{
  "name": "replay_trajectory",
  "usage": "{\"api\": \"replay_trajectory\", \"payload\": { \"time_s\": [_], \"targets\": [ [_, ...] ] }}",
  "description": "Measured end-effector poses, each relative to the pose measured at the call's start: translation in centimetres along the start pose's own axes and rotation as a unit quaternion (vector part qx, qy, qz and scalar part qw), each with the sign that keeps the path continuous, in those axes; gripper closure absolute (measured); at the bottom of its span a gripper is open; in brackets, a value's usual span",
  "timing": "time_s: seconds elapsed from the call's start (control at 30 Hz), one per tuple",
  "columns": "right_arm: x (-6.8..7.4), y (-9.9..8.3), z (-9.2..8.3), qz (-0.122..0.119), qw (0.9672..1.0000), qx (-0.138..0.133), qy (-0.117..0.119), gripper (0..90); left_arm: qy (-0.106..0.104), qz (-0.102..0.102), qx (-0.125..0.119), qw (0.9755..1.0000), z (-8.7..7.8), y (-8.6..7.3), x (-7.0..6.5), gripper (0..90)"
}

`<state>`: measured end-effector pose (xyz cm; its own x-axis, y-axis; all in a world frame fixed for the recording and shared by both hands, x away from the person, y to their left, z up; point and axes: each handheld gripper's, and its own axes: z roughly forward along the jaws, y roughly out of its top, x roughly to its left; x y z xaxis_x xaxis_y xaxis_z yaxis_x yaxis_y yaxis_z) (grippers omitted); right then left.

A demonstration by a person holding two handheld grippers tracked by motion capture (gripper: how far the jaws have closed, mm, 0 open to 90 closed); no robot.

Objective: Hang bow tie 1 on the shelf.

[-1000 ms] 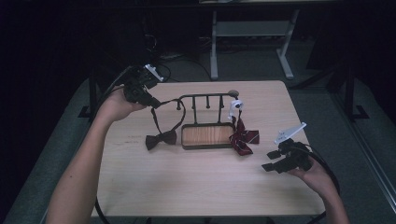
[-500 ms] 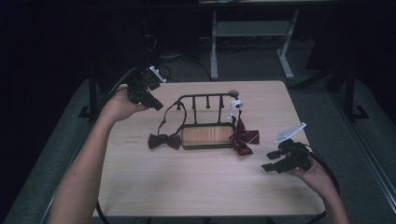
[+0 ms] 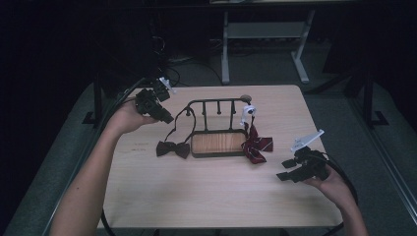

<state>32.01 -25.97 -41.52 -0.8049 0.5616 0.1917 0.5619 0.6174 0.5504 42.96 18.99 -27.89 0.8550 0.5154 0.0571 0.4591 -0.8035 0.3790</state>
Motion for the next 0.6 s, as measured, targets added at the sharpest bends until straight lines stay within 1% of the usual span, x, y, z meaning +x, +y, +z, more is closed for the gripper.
{"api": "replay_trajectory", "payload": {
  "time_s": [0.07, 0.17, 0.2, 0.3, 0.33, 0.37, 0.4, 0.43, 0.5, 0.6],
  "targets": [
    [-0.1, 0.0, 0.0, 0.004, 1.0, -0.002, -0.001, 41.6, -0.002, -0.001, -0.002, 1.0, 0.0, -0.2, 0.0, 71.6],
    [-0.2, -0.2, 0.1, 0.004, 1.0, -0.001, -0.003, 41.6, -0.006, -0.003, -0.013, 0.9999, 0.1, -0.6, -0.2, 70.8],
    [-0.2, -0.2, 0.1, 0.007, 1.0, 0.0, -0.002, 41.6, -0.006, -0.001, -0.009, 0.9999, 0.3, -0.7, -0.2, 70.4],
    [-0.4, -0.4, 0.2, 0.008, 1.0, 0.001, -0.005, 41.6, -0.008, -0.001, -0.009, 0.9999, 0.5, -1.1, -0.3, 69.8],
    [-0.4, -0.5, 0.1, 0.011, 0.9999, 0.0, -0.003, 41.6, -0.008, 0.0, -0.004, 1.0, 0.6, -1.1, -0.2, 69.3],
    [-0.5, -0.5, 0.1, 0.011, 0.9999, -0.002, -0.004, 41.6, -0.005, -0.001, -0.006, 1.0, 0.6, -1.3, -0.3, 68.6],
    [-0.5, -0.5, 0.0, 0.013, 0.9999, -0.002, -0.005, 41.5, -0.006, -0.001, -0.01, 0.9999, 0.6, -1.4, -0.4, 68.5],
    [-0.5, -0.6, 0.0, 0.014, 0.9999, -0.003, -0.005, 41.4, -0.009, -0.001, -0.01, 0.9999, 0.7, -1.5, -0.3, 68.2],
    [-0.6, -0.7, 0.0, 0.015, 0.9999, -0.004, -0.006, 41.2, -0.007, 0.0, -0.009, 0.9999, 0.8, -1.8, -0.3, 67.7],
    [-0.7, -0.8, 0.1, 0.018, 0.9998, -0.003, -0.007, 41.0, -0.009, -0.004, -0.011, 0.9999, 1.0, -2.2, -0.5, 66.8]
  ]
}}
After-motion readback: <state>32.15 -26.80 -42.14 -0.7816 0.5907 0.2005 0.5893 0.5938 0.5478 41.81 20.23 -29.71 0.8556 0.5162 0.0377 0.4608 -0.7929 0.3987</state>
